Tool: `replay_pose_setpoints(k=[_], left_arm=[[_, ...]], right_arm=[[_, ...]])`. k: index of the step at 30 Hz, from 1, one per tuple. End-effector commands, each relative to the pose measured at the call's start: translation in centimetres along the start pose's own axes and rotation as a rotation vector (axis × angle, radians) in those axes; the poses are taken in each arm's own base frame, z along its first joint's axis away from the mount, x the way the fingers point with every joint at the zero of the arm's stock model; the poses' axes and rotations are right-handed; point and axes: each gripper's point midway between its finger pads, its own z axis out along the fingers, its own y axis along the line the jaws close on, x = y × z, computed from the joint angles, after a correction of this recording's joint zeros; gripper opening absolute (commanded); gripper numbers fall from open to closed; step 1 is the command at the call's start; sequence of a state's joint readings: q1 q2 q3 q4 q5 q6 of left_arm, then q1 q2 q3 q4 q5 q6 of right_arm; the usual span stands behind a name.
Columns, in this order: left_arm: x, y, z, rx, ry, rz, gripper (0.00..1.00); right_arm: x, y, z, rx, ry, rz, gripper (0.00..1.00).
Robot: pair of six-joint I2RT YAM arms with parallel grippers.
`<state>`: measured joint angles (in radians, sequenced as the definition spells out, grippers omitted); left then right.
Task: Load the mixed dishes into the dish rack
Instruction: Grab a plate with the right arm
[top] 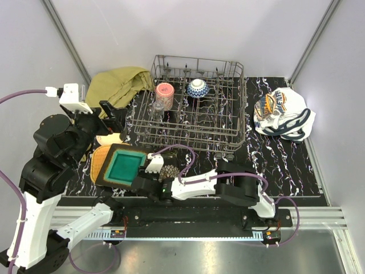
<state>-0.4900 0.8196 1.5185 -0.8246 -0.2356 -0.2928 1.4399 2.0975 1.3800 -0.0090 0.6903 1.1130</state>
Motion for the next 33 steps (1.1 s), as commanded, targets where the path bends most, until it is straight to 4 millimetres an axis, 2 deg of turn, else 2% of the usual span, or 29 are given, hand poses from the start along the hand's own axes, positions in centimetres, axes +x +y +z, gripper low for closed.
replay_pose_setpoints(k=[1, 7, 10, 14, 16, 20, 27, 33], left_arm=[[-1.9, -0.8, -1.2, 0.049, -0.056, -0.002, 0.99], [-1.6, -0.8, -1.3, 0.055, -0.046, -0.003, 0.99], [-1.4, -0.8, -1.3, 0.055, -0.044, -0.004, 0.99], [-1.3, -0.8, -1.2, 0.055, -0.043, -0.002, 0.99], [-1.3, -0.8, -1.2, 0.055, -0.043, -0.002, 0.99], [-1.3, -0.8, -1.1, 0.054, -0.045, -0.007, 0.99], [-1.1, -0.6, -0.9, 0.042, -0.045, -0.001, 0.99], [-1.3, -0.5, -0.8, 0.034, -0.051, 0.001, 0.99]], right_arm=[[-1.0, 1.5, 0.9, -0.028, -0.082, 0.099, 0.47], [-1.1, 2.2, 1.3, -0.055, -0.103, 0.110, 0.44], [-1.4, 2.5, 1.3, -0.070, -0.113, 0.112, 0.39], [-1.7, 2.7, 1.1, -0.079, -0.119, 0.113, 0.21], [-2.1, 2.8, 0.8, -0.087, -0.126, 0.121, 0.16], [-2.5, 2.2, 0.2, -0.083, -0.134, 0.120, 0.00], [-4.6, 3.2, -1.6, -0.130, -0.166, 0.102, 0.00], [-8.0, 4.4, -4.0, -0.178, -0.229, 0.095, 0.00]])
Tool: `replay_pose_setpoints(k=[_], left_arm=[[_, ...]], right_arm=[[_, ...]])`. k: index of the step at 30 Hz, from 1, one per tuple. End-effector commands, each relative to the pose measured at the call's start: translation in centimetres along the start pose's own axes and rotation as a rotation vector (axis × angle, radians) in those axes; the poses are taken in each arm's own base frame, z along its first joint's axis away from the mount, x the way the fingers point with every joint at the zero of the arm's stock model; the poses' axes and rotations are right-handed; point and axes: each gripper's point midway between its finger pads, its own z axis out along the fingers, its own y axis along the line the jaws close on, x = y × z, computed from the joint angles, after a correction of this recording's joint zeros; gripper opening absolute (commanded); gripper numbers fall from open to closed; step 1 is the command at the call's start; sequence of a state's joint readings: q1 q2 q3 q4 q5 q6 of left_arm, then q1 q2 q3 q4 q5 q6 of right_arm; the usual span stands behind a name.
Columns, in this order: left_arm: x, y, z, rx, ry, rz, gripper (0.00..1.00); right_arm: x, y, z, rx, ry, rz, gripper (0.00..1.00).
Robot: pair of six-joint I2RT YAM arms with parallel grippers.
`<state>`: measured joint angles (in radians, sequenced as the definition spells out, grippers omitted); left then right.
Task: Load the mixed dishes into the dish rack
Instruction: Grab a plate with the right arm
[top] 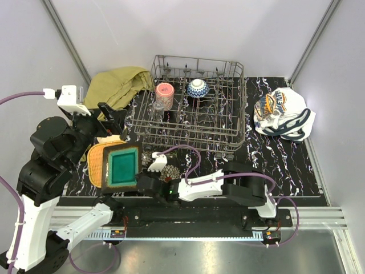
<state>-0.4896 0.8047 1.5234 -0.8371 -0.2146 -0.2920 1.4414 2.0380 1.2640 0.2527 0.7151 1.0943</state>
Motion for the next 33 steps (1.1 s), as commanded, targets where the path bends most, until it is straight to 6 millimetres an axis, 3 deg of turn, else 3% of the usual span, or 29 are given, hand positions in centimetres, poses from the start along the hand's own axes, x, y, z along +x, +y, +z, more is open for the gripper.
replay_pose_setpoints(k=[1, 6, 17, 27, 33], left_arm=[[-1.3, -0.2, -0.1, 0.012, -0.048, 0.002, 0.99], [-1.4, -0.3, 0.0, 0.013, -0.050, 0.000, 0.99], [-1.3, -0.1, 0.2, 0.000, -0.045, 0.009, 0.99], [-1.6, 0.4, 0.4, -0.028, -0.050, 0.023, 0.99], [-4.6, 1.6, -0.6, -0.110, -0.146, 0.015, 0.99]], right_arm=[[-6.1, 3.6, -2.3, -0.064, -0.150, -0.037, 0.00], [-6.8, 5.2, -2.9, -0.116, -0.147, -0.083, 0.00], [-7.2, 5.5, -3.5, -0.145, -0.145, -0.109, 0.00], [-10.1, 8.4, -5.4, -0.219, -0.181, -0.185, 0.00], [-12.5, 11.3, -8.1, -0.312, -0.173, -0.210, 0.00]])
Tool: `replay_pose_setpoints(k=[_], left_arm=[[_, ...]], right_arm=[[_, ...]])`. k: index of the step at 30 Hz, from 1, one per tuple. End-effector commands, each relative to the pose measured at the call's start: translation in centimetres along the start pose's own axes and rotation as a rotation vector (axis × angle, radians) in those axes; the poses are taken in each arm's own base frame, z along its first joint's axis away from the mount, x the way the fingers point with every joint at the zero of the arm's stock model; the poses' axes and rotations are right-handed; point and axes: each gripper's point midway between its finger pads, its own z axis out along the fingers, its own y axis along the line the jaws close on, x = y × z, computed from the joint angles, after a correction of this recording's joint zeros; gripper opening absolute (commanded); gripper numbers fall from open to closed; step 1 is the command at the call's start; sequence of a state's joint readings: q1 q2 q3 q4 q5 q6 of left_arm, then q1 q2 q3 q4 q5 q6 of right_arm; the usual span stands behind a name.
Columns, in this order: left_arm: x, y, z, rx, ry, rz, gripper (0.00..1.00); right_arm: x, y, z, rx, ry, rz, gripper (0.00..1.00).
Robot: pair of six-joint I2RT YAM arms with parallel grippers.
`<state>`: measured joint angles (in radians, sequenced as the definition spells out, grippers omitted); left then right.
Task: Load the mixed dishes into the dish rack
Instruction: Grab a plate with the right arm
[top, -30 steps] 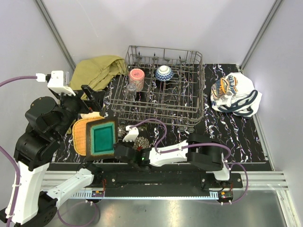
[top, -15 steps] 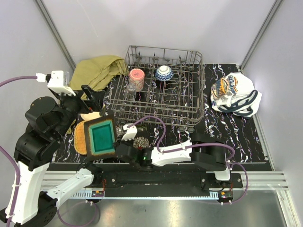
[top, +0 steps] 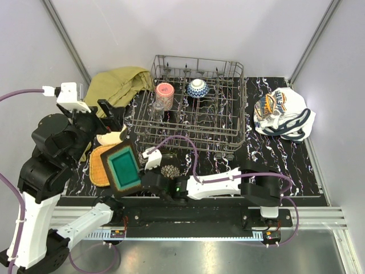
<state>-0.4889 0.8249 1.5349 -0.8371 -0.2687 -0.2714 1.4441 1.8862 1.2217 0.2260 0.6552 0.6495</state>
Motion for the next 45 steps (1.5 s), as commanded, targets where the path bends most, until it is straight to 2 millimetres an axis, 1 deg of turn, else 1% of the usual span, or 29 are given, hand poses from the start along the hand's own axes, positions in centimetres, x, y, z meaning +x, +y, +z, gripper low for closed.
replay_pose_setpoints(k=[1, 2, 4, 5, 7, 8, 10, 11, 13, 14, 16, 17, 18, 19, 21, 22, 23, 24, 25, 27, 28, 30, 31, 33, 37, 39, 40, 44, 45], left_arm=[[-4.7, 1.0, -1.1, -0.062, -0.147, -0.011, 0.99], [-5.1, 1.1, -1.3, -0.066, -0.161, -0.013, 0.99], [-5.6, 1.1, -1.3, -0.074, -0.176, -0.007, 0.99], [-5.8, 1.2, -1.4, -0.075, -0.179, -0.005, 0.99], [-5.7, 1.1, -1.2, -0.079, -0.174, 0.000, 0.99], [-5.6, 1.1, -1.0, -0.078, -0.170, 0.000, 0.99], [-5.5, 1.0, -0.9, -0.077, -0.167, -0.004, 0.99], [-5.5, 1.0, -0.8, -0.077, -0.166, -0.004, 0.99], [-5.7, 1.1, -0.8, -0.081, -0.170, -0.004, 0.99], [-5.6, 1.1, -0.7, -0.086, -0.167, -0.001, 0.99], [-6.0, 1.2, -0.7, -0.093, -0.174, 0.000, 0.99], [-6.1, 1.1, -0.8, -0.090, -0.178, -0.003, 0.99], [-6.2, 1.0, -0.8, -0.084, -0.178, -0.006, 0.99], [-6.1, 1.0, -0.8, -0.082, -0.178, -0.009, 0.99], [-6.0, 0.9, -0.5, -0.079, -0.176, -0.012, 0.99], [-5.9, 0.8, -0.5, -0.076, -0.175, -0.012, 0.99], [-5.7, 0.7, -0.2, -0.073, -0.167, -0.009, 0.99], [-5.6, 0.6, -0.1, -0.065, -0.163, -0.010, 0.99], [-5.6, 0.4, 0.0, -0.059, -0.161, -0.010, 0.99], [-5.2, 0.2, 0.2, -0.045, -0.152, -0.008, 0.99], [-5.1, 0.1, 0.3, -0.041, -0.151, -0.006, 0.99], [-4.9, -0.1, 0.5, -0.030, -0.144, -0.004, 0.99], [-4.8, -0.2, 0.7, -0.028, -0.139, -0.003, 0.99], [-4.5, -0.3, 0.9, -0.025, -0.132, -0.001, 0.99], [-3.7, -0.5, 1.5, -0.012, -0.115, 0.003, 0.99], [-3.6, -0.7, 1.8, -0.004, -0.114, 0.002, 0.99], [-3.2, -0.8, 2.1, -0.003, -0.103, 0.005, 0.99], [-2.6, -1.1, 2.8, 0.011, -0.089, 0.006, 0.99], [-2.6, -1.2, 2.9, 0.014, -0.092, 0.003, 0.99]], right_arm=[[-12.7, 6.0, -4.7, -0.188, -0.237, 0.168, 0.00], [-14.1, 6.0, -5.6, -0.200, -0.258, 0.174, 0.00], [-14.9, 5.8, -6.5, -0.204, -0.271, 0.171, 0.00], [-16.2, 5.7, -7.4, -0.210, -0.291, 0.171, 0.00], [-17.1, 5.4, -8.3, -0.210, -0.309, 0.168, 0.00], [-18.2, 5.2, -9.3, -0.219, -0.324, 0.172, 0.00], [-19.3, 4.9, -10.4, -0.222, -0.343, 0.176, 0.00], [-20.4, 4.6, -11.5, -0.227, -0.356, 0.175, 0.00], [-21.5, 4.1, -12.7, -0.228, -0.370, 0.180, 0.00], [-22.5, 3.5, -14.0, -0.229, -0.382, 0.181, 0.00], [-23.6, 2.3, -15.4, -0.207, -0.406, 0.197, 0.00], [-24.8, 1.3, -16.9, -0.205, -0.429, 0.203, 0.00], [-25.5, 0.4, -17.7, -0.182, -0.448, 0.210, 0.00], [-27.1, -0.5, -19.5, -0.182, -0.481, 0.230, 0.00], [-28.4, -2.5, -21.1, -0.123, -0.519, 0.206, 0.00], [-30.0, -3.9, -23.0, -0.107, -0.559, 0.201, 0.00], [-30.7, -4.7, -24.0, -0.092, -0.581, 0.196, 0.00], [-31.8, -6.0, -25.2, -0.053, -0.615, 0.204, 0.00], [-33.2, -7.5, -27.0, -0.027, -0.653, 0.182, 0.00], [-35.0, -9.3, -29.2, 0.018, -0.703, 0.181, 0.00], [-36.3, -10.5, -31.0, 0.042, -0.739, 0.152, 0.00], [-38.1, -12.3, -33.5, 0.078, -0.782, 0.151, 0.00], [-39.2, -13.1, -34.7, 0.107, -0.806, 0.119, 0.00], [-40.5, -14.4, -36.6, 0.146, -0.841, 0.084, 0.00], [-42.9, -16.3, -39.9, 0.199, -0.900, 0.052, 0.00], [-43.8, -16.8, -40.8, 0.229, -0.915, 0.003, 0.00], [-44.5, -17.1, -41.7, 0.236, -0.929, 0.006, 0.00], [-46.2, -17.2, -43.2, 0.251, -0.959, -0.036, 0.00], [-46.4, -16.7, -42.8, 0.262, -0.956, -0.069, 0.00]])
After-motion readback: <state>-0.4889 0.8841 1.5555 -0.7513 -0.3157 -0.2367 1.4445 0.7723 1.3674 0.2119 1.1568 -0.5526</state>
